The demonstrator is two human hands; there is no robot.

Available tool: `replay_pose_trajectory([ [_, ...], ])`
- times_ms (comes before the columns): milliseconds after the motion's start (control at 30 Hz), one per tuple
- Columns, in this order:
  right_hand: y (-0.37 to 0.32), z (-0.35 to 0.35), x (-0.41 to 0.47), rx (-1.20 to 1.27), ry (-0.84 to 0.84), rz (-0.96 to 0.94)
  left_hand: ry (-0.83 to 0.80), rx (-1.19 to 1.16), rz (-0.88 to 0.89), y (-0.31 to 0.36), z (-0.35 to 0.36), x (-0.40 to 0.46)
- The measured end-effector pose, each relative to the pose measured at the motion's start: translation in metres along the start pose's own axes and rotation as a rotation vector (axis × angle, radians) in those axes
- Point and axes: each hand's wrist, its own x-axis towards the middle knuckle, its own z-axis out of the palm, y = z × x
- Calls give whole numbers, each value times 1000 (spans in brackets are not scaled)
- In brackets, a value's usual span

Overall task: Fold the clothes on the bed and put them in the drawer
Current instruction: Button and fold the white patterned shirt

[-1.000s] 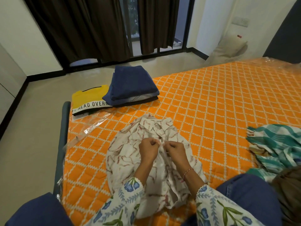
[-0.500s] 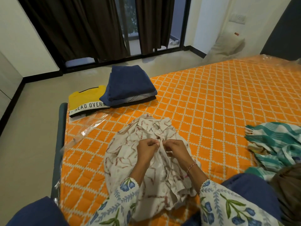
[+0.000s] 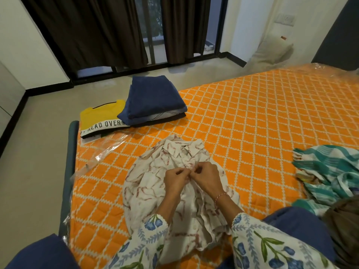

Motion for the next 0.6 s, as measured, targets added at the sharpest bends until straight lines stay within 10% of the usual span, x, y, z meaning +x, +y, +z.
replay_pose_trajectory([
  [267, 4, 4, 5, -82, 28, 7, 3, -226, -185, 5, 0, 6],
  [467, 4, -9, 8, 747, -192, 522, -78, -289, -189, 6, -2, 10],
  [600, 6, -14, 18, 846, -364, 663, -199, -301, -162, 6, -7, 17],
])
